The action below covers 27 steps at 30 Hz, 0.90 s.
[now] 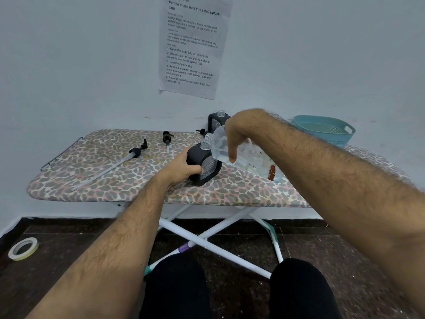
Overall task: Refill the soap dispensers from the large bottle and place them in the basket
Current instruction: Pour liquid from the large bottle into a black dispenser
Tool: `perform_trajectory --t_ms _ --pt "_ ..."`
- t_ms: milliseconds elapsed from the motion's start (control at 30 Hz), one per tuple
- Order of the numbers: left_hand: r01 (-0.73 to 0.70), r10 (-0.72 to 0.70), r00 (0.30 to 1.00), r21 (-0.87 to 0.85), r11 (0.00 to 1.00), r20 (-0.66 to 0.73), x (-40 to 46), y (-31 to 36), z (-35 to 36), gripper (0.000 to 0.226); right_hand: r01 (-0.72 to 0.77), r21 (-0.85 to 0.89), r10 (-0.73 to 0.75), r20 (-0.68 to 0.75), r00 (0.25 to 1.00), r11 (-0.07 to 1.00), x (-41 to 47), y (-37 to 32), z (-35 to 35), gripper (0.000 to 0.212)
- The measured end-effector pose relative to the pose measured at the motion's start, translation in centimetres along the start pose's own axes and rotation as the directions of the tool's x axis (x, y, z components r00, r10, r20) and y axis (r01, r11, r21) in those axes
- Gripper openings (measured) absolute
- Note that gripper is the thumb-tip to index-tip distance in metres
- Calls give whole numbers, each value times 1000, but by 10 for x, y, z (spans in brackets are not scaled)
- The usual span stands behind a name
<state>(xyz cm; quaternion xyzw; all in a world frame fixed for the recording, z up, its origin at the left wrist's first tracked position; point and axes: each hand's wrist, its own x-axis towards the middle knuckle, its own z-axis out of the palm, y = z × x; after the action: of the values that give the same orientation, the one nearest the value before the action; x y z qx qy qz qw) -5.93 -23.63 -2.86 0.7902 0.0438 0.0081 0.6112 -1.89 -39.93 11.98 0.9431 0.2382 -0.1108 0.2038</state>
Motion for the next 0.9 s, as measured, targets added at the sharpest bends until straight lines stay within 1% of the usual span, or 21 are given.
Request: perform_trajectory --t_ms 300,667,833,900 --pt "-1 1 1000 -5 1000 -5 0 0 1 65 -9 18 10 -8 1000 1000 -1 0 1 84" --pt "-2 2 1000 -3 1000 -7 -2 1 1 64 -13 24 13 -5 1000 1000 -3 0 0 82" --pt "-13 13 1000 5 1000 -3 -2 2 1 58 -16 31 16 -1 1000 999 -3 0 -1 81" --pt "-12 12 1000 4 1000 -6 -2 2 1 59 -13 26 14 -5 1000 1000 -3 0 -1 82"
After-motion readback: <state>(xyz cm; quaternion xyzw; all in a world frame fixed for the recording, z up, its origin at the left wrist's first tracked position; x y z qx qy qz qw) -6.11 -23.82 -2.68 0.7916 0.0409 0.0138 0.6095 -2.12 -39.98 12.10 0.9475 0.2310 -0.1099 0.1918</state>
